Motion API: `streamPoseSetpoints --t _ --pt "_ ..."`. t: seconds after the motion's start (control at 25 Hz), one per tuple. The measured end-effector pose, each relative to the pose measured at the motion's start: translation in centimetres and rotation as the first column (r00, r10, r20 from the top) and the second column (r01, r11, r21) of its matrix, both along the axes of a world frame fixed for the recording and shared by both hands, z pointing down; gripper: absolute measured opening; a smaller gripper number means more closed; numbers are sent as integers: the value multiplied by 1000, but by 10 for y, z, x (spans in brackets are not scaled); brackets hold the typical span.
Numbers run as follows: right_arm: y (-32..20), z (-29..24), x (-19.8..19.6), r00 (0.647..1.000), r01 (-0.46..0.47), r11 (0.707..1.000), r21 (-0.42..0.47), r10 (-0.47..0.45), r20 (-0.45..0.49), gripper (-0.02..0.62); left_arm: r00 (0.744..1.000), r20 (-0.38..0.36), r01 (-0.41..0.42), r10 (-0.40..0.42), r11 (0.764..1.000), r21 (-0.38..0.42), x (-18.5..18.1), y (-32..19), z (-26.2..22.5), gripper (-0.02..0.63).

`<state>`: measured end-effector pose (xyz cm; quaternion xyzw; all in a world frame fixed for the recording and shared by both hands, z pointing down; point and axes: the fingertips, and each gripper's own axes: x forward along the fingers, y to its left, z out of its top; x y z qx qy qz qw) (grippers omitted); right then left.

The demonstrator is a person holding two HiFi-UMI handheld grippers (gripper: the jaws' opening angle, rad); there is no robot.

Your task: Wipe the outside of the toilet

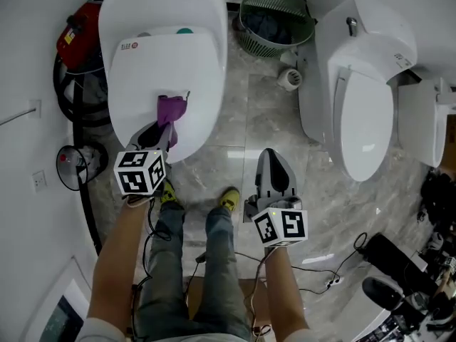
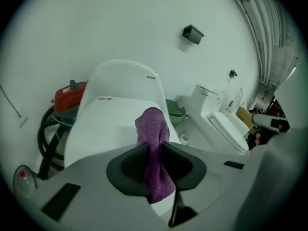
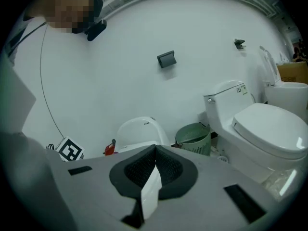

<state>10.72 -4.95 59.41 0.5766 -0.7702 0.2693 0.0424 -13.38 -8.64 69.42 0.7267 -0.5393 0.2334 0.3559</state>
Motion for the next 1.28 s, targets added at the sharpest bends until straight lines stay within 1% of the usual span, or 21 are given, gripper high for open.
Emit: streamPoseSetpoints --t 0.16,0.32,0.44,0.56,0.64,0.72,0.8,0.88,0.96,1.08,1.28 --pt "0 -1 -39 999 52 999 3 -52 3 8 991 80 110 -109 994 -8 -93 16 -1 97" --pt "1 2 -66 998 62 998 -9 -62 -3 8 972 137 192 -190 981 -2 -167 33 2 97" --pt "3 5 -81 998 69 998 -13 -69 -9 8 955 174 243 -239 970 -4 -206 46 9 97" --pt "4 8 -90 997 76 997 -16 -76 -16 8 935 206 294 -287 956 -5 -230 56 19 97" --pt "5 12 -93 997 82 997 -15 -82 -14 8 925 229 313 -302 950 -9 -234 61 29 97" --pt "6 15 -93 997 83 996 -16 -83 -12 8 922 245 315 -300 949 -21 -229 65 40 97" --pt "7 19 -89 997 76 997 -21 -76 -14 8 924 248 309 -291 951 -34 -218 68 54 97" --pt "6 21 -82 998 64 998 -22 -64 -15 8 930 239 292 -278 956 -25 -207 67 71 97" --pt "5 23 -71 999 41 999 -19 -41 -8 8 932 246 281 -266 959 -25 -193 66 78 97" --pt "8 26 -54 1000 10 1000 -25 -10 -2 8 922 263 309 -285 949 -56 -174 67 75 97" --pt "9 20 -24 999 -32 999 -18 32 8 9 899 294 353 -324 935 -48 -157 69 78 97"
